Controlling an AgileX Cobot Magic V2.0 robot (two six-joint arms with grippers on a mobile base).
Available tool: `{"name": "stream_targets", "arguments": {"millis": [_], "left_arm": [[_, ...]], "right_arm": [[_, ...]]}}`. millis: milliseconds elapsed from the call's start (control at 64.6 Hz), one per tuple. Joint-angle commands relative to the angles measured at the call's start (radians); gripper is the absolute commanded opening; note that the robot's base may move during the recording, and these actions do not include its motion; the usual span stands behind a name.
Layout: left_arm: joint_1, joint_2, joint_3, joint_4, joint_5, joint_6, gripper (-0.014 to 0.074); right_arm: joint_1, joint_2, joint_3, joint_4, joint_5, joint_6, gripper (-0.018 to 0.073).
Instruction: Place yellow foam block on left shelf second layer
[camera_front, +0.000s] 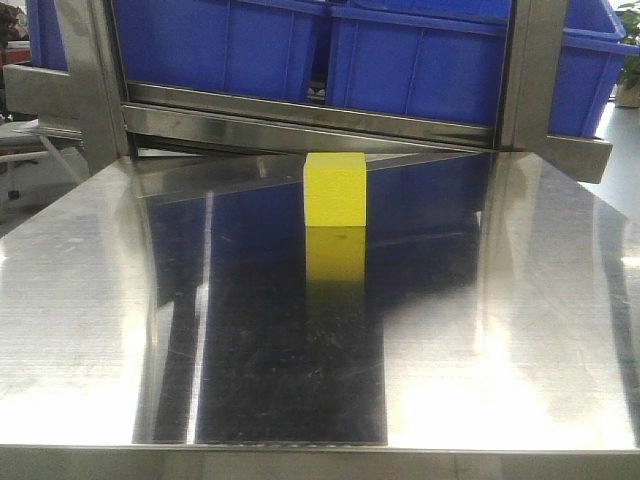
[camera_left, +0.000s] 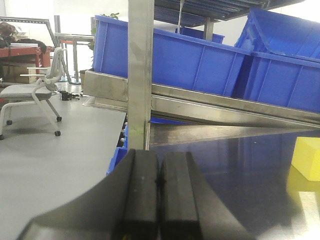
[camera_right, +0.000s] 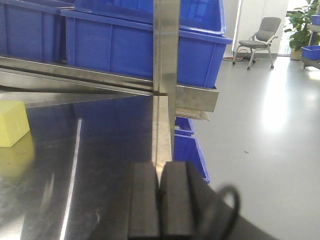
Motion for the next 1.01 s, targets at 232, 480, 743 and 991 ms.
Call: {"name": "stream_targets", "arguments": {"millis": [232,480,743,991], "left_arm": [[-0.006,-0.02,0.026,-0.004,-0.09,-0.005,0.0136],[-0.006,-0.02,0.026,-0.004,-0.09,-0.005,0.0136],[-0.006,-0.02,0.026,-0.004,-0.09,-0.005,0.0136],[-0.006,-0.02,0.026,-0.004,-0.09,-0.005,0.0136]], "right_arm": [[-0.005,-0.018,-0.022,0.0,-0.094,-0.004,0.0057],[-0.005,-0.017,-0.044,0.0,-0.089,-0.004,0.0057],[-0.005,-0.017,-0.166,0.0,0.096,-0.004,0.0057],[-0.005,0.07,-0.296,0.0,0.225,-0.005,0.0057]]}}
